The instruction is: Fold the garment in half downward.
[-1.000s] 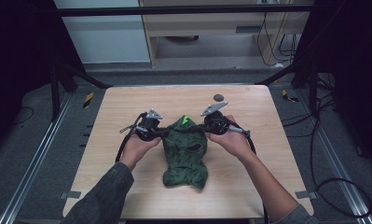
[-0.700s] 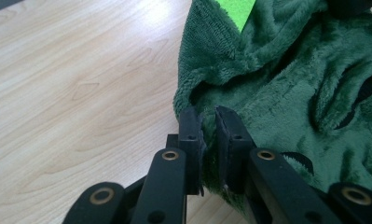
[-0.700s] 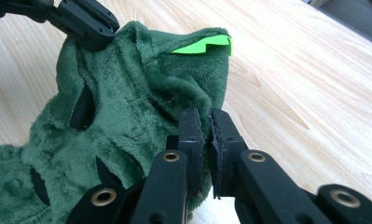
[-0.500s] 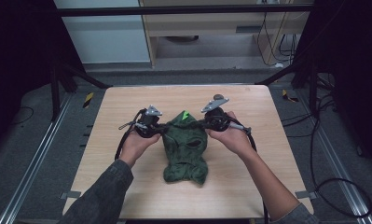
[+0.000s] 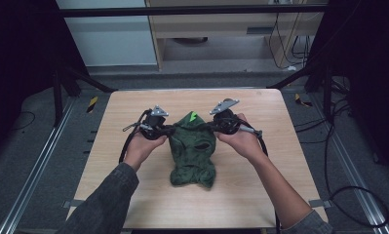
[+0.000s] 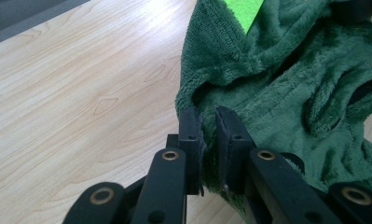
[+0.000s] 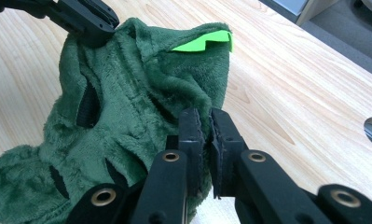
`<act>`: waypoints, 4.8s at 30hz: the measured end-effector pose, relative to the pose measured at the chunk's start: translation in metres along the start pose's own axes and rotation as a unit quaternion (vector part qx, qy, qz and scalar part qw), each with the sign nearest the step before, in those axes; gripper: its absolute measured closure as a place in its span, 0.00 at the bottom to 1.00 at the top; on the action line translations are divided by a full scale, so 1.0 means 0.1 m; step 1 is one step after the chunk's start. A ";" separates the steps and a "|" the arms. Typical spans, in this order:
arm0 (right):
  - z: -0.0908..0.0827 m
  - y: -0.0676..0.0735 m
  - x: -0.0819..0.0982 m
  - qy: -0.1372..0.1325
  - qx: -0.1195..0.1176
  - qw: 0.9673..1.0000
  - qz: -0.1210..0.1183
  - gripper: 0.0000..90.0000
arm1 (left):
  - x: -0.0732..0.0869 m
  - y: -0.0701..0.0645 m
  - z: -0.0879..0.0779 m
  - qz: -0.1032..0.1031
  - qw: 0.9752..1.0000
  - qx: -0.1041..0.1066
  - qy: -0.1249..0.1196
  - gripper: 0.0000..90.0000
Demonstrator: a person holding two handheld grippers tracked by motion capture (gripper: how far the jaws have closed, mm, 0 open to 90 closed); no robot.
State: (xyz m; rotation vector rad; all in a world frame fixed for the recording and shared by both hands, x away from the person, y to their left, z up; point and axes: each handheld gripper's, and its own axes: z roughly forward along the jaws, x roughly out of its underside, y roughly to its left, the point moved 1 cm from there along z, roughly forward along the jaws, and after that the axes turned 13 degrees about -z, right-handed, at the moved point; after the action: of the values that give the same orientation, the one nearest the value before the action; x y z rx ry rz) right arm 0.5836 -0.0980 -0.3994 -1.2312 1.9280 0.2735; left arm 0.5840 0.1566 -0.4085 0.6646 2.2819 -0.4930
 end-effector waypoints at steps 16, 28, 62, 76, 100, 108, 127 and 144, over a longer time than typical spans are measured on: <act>-0.01 -0.03 -0.06 0.000 0.011 1.000 -0.003 0.94 | -0.07 0.00 -0.04 0.002 1.000 -0.004 -0.009 0.90; -0.01 -0.03 -0.10 -0.004 0.015 1.000 -0.008 0.94 | -0.09 0.01 -0.07 0.005 1.000 -0.003 -0.013 0.90; -0.15 0.23 0.11 -0.020 0.008 1.000 -0.020 0.93 | 0.13 -0.17 -0.19 0.032 0.999 0.005 -0.016 0.90; -0.18 0.31 0.18 -0.022 0.002 0.999 -0.025 0.92 | 0.24 -0.27 -0.23 0.036 0.999 0.017 -0.023 0.90; -0.19 0.50 0.26 -0.015 -0.007 0.999 -0.047 0.91 | 0.46 -0.36 -0.25 0.042 0.998 0.028 -0.023 0.90; -0.18 0.55 0.30 -0.013 -0.011 0.999 -0.052 0.90 | 0.52 -0.38 -0.24 0.042 0.998 0.032 -0.023 0.89; -0.14 0.66 0.40 -0.010 -0.022 0.998 -0.049 0.89 | 0.69 -0.41 -0.22 0.038 0.998 0.040 -0.019 0.88; -0.16 0.78 0.51 -0.012 -0.030 0.998 -0.048 0.88 | 0.84 -0.45 -0.20 0.040 0.998 0.044 -0.011 0.88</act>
State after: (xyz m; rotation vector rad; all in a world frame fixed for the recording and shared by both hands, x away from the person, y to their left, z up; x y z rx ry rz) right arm 0.5005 -0.1022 -0.4443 -1.3503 1.8459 0.2958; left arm 0.4953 0.1581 -0.4480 0.7874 2.2139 -0.5630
